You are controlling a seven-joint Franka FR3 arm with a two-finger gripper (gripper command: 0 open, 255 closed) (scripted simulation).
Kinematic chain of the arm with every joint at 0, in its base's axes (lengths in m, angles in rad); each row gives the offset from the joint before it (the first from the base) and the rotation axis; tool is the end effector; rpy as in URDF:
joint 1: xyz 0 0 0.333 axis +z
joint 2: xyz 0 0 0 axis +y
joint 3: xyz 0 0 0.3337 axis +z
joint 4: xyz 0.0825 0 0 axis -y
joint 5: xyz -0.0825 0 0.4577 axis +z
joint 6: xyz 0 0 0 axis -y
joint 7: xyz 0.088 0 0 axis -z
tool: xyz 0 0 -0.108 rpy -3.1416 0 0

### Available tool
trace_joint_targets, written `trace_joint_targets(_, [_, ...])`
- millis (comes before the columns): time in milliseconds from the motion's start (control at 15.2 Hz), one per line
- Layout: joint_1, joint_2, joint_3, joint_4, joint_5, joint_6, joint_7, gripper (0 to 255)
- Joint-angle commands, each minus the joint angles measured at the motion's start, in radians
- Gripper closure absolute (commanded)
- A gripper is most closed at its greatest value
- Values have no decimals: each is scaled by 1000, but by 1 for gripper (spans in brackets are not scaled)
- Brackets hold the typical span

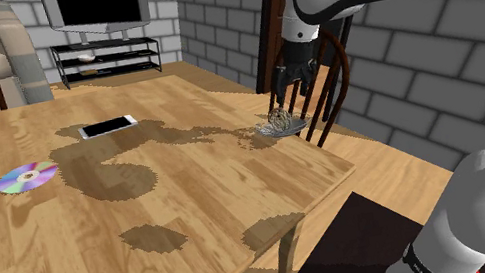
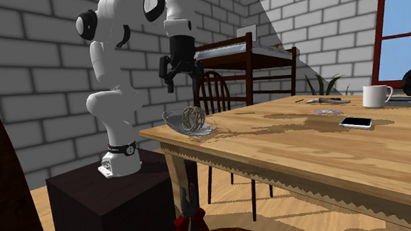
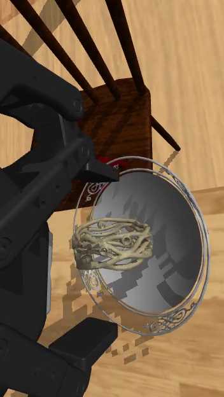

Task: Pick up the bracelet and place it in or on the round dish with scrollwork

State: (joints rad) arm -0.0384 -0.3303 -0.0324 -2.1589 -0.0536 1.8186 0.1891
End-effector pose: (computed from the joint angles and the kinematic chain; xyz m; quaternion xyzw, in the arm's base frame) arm 0.5187 -0.0424 0.5296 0.9923 -0.1220 -0.0038 0.0210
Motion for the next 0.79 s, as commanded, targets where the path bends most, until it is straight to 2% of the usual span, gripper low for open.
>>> trace_joint_targets(0, [1,-1,1,33,1,-34,0,0])
trace_joint_targets(198, [2,4,4,131,3,-127,-1,0])
trace_joint_targets(726, [2,4,4,131,3,-127,-1,0])
